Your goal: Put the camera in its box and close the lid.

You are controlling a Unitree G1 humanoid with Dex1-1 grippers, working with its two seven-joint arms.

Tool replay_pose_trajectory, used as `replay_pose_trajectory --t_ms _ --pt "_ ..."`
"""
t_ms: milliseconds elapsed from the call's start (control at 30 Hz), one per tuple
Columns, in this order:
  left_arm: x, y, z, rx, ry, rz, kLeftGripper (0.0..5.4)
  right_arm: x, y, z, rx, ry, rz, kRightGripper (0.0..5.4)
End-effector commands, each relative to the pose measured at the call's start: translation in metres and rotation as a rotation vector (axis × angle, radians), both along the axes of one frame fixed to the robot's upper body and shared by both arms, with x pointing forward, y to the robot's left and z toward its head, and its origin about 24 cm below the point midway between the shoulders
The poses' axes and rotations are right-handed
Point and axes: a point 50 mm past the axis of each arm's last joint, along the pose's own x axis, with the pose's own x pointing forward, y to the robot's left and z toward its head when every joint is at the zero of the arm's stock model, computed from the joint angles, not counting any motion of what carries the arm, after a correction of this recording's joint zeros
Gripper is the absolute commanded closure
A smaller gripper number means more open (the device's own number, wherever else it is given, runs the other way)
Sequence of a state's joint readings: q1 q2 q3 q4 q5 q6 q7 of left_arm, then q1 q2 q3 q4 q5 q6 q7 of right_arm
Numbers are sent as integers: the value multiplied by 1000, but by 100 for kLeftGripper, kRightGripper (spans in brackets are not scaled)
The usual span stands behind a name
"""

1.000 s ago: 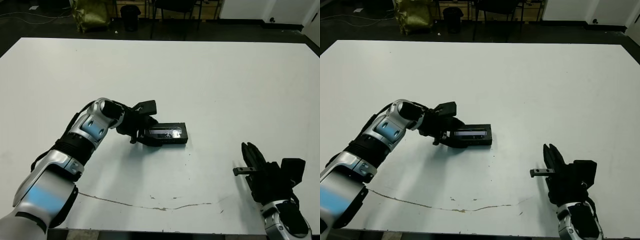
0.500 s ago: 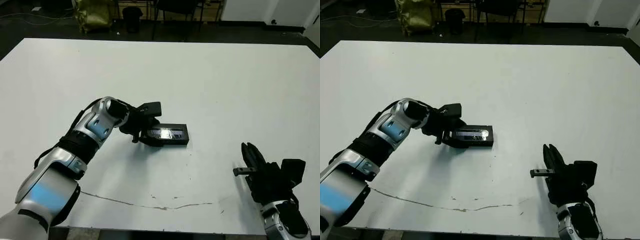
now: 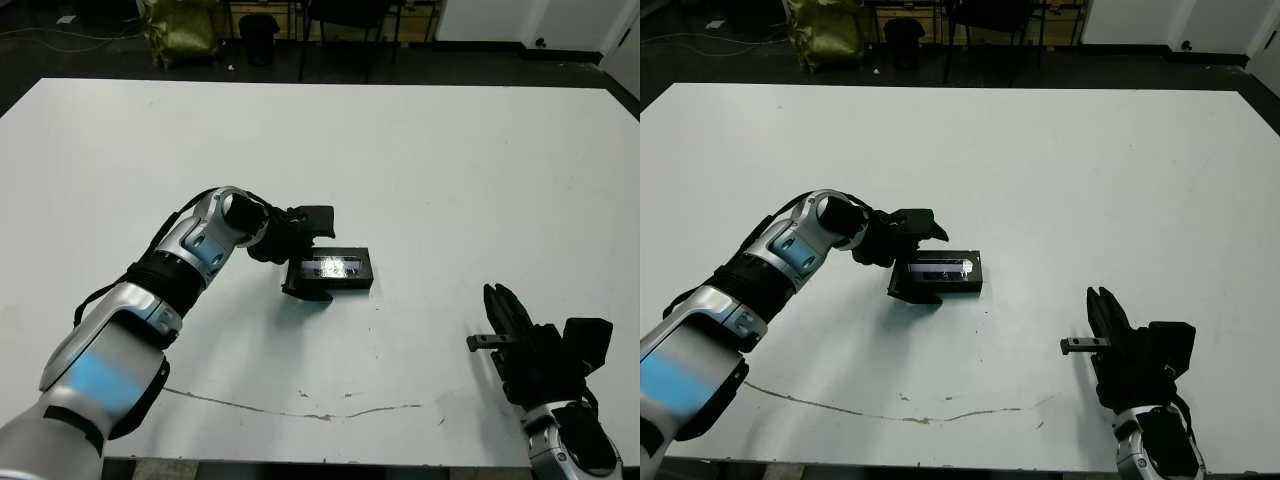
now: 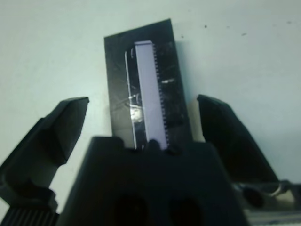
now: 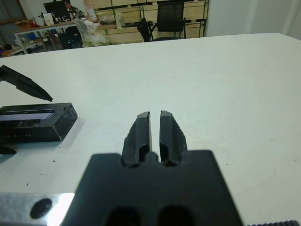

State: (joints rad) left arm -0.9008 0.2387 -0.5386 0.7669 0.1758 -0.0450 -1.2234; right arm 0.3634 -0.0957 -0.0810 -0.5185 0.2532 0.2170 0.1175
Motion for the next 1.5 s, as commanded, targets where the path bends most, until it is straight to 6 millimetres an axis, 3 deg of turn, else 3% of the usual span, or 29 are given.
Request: replay_pose_trajectory --t_ms 33,233,467,633,1000,1100,1200,1300,1500 --pt "-12 22 -36 110 125 14 4 -2 -1 -4 -1 29 -11 540" --pt "-11 25 -22 -13 169 20 4 -2 -1 -4 2 36 -12 540" --pt "-1 31 25 -319 237 55 4 -3 -2 -5 5 39 -11 540" --pt "1 44 55 -368 181 32 4 -2 -1 -6 1 33 -6 540" --pt "3 85 61 -372 57 202 4 -2 -1 -5 -4 41 -8 540" --pt "4 94 56 -444 43 327 4 -2 -1 -6 1 41 -4 540" --pt "-4 87 45 -665 -9 566 4 -2 -1 -7 6 42 -4 540" --pt "-22 66 33 -831 -67 747 43 -2 0 -6 5 40 1 540" --pt "-66 23 30 -884 -182 672 186 -2 -1 -7 2 42 -6 540"
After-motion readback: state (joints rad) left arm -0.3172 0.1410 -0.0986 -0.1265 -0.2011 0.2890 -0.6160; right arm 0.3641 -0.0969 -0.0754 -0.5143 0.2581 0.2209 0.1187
